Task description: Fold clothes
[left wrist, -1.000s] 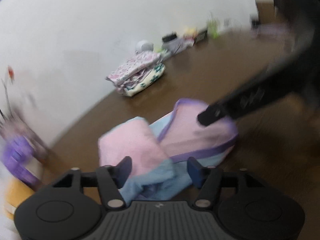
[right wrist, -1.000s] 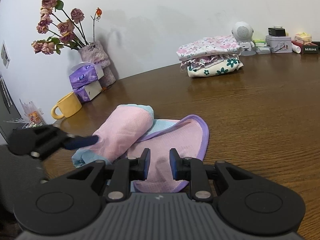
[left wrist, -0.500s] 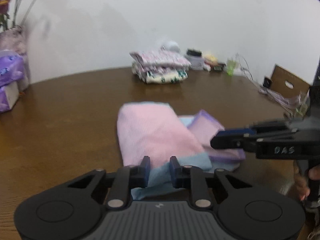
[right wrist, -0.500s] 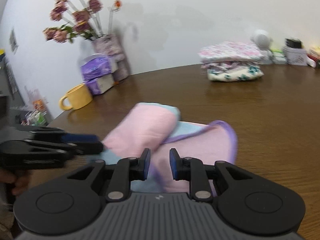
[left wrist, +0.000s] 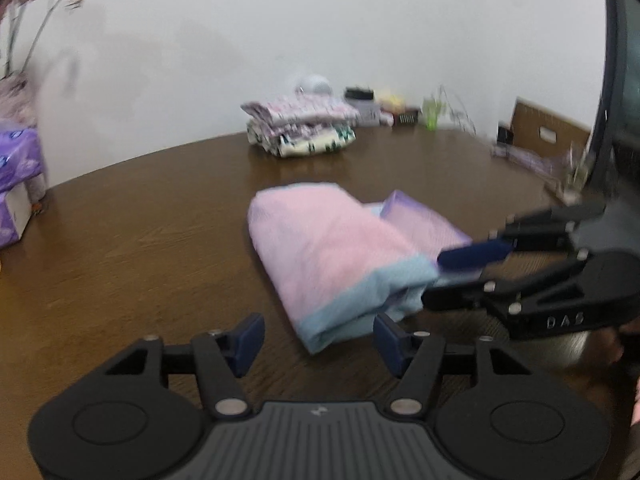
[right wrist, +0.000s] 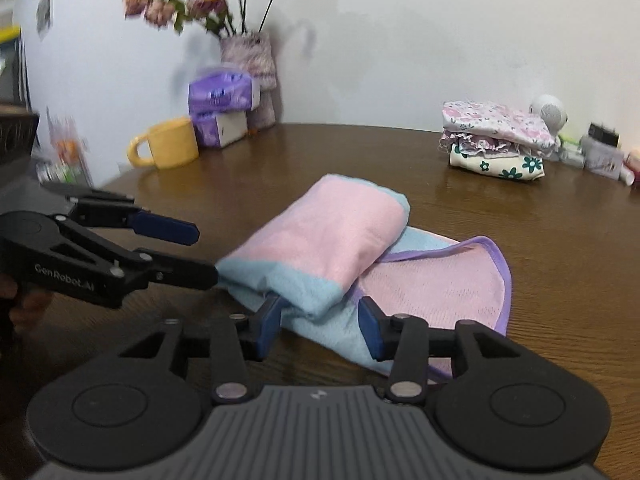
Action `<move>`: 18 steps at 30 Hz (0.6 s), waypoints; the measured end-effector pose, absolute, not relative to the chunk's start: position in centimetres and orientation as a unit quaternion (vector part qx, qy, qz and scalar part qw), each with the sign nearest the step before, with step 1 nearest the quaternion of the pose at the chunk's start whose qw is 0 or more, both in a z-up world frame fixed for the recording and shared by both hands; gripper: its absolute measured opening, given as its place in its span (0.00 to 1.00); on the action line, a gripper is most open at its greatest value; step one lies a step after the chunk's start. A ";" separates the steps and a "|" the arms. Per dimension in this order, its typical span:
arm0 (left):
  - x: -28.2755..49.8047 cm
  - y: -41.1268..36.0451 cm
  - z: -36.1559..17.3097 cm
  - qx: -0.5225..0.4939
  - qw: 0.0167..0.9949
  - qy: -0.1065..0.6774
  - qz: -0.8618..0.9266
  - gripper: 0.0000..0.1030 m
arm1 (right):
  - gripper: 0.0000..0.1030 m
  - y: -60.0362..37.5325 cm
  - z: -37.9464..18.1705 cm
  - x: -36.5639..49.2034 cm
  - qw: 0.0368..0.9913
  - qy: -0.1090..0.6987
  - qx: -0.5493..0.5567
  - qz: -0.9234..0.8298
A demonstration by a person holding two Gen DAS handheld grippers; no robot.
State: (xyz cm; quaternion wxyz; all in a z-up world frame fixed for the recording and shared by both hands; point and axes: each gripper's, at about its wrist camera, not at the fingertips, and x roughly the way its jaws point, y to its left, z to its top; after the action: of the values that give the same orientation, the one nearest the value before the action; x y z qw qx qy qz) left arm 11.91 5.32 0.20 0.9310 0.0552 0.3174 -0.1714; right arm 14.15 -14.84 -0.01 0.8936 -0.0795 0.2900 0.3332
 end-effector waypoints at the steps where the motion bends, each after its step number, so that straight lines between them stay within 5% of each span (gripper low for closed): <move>1: 12.1 5.1 0.0 0.067 0.929 0.320 -0.172 0.47 | 0.42 -14.5 -0.1 14.1 0.895 0.290 -0.087 0.327; 7: 12.7 5.0 -0.7 0.092 0.928 0.318 -0.171 0.21 | 0.40 -13.6 -0.5 14.6 0.901 0.294 -0.095 0.304; 10: 12.2 5.0 -0.7 0.096 0.931 0.308 -0.171 0.08 | 0.23 -13.4 -0.6 14.7 0.902 0.294 -0.095 0.301; 13: 11.7 5.3 -0.4 0.099 0.933 0.299 -0.171 0.06 | 0.08 -13.3 -0.7 14.7 0.903 0.294 -0.094 0.299; 18: 11.5 5.2 -0.8 0.107 0.930 0.304 -0.177 0.05 | 0.04 -13.9 -0.7 14.7 0.901 0.299 -0.081 0.304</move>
State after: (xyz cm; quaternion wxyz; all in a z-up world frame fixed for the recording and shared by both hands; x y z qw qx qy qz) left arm 11.55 5.18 -0.76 0.9299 0.1070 0.3039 -0.1773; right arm 14.67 -13.88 -0.67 0.9008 -0.0813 0.2991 0.3042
